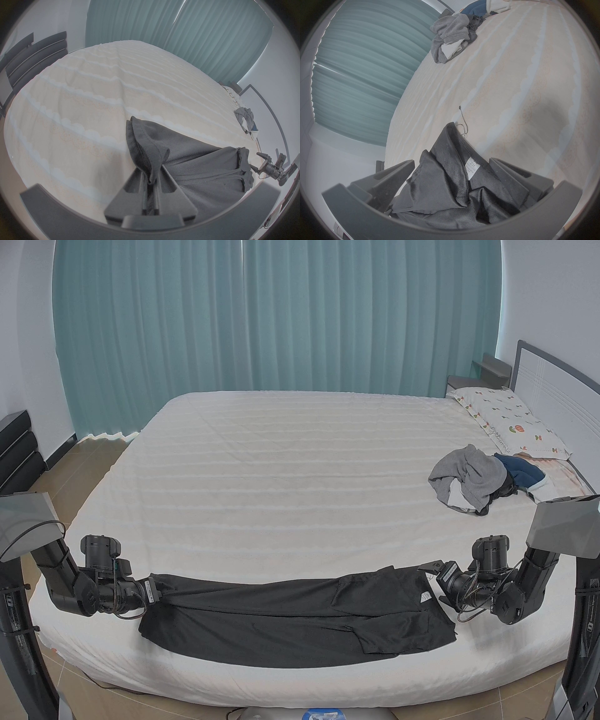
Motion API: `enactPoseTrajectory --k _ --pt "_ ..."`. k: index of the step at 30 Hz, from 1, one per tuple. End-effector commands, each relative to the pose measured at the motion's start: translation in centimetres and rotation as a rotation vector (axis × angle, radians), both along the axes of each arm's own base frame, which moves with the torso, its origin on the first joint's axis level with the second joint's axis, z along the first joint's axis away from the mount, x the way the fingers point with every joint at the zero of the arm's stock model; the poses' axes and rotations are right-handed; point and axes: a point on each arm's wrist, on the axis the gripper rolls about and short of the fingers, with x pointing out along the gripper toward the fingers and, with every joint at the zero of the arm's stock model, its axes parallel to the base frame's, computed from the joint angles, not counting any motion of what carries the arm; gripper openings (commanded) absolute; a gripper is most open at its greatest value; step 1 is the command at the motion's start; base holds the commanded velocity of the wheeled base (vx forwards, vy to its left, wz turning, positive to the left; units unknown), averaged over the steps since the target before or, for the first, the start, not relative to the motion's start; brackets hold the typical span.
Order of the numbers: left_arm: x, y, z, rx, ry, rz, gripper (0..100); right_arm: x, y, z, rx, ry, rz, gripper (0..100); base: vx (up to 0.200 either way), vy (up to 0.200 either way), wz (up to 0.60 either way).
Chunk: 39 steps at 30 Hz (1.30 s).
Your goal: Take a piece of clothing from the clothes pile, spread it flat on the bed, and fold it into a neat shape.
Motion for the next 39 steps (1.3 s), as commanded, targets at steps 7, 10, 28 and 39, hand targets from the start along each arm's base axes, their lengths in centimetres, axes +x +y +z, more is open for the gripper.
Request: enactPoseTrajectory --k 7,10,28,39 --pt "-0.01 -0.06 -0.04 0.0 0.0 -0.003 0 0.0 0.02 -0.04 0.0 0.001 0.001 100 0.0 0.0 0.0" --pt "-0.01 -0.06 -0.04 -0.001 0.001 -0.001 0 0.0 0.02 -0.04 0.0 0.001 0.001 100 0.0 0.0 0.0" --pt "-0.01 -0.11 -0.14 -0.001 0.004 -0.003 0 0.0 0.02 -0.04 -0.001 0.0 0.002 100 -0.022 0.0 0.0" --pt "0.15 -0.09 0.04 0.0 -0.006 -0.003 0 -0.01 0.07 -0.09 0.0 0.002 0.002 100 -0.073 0.0 0.0"
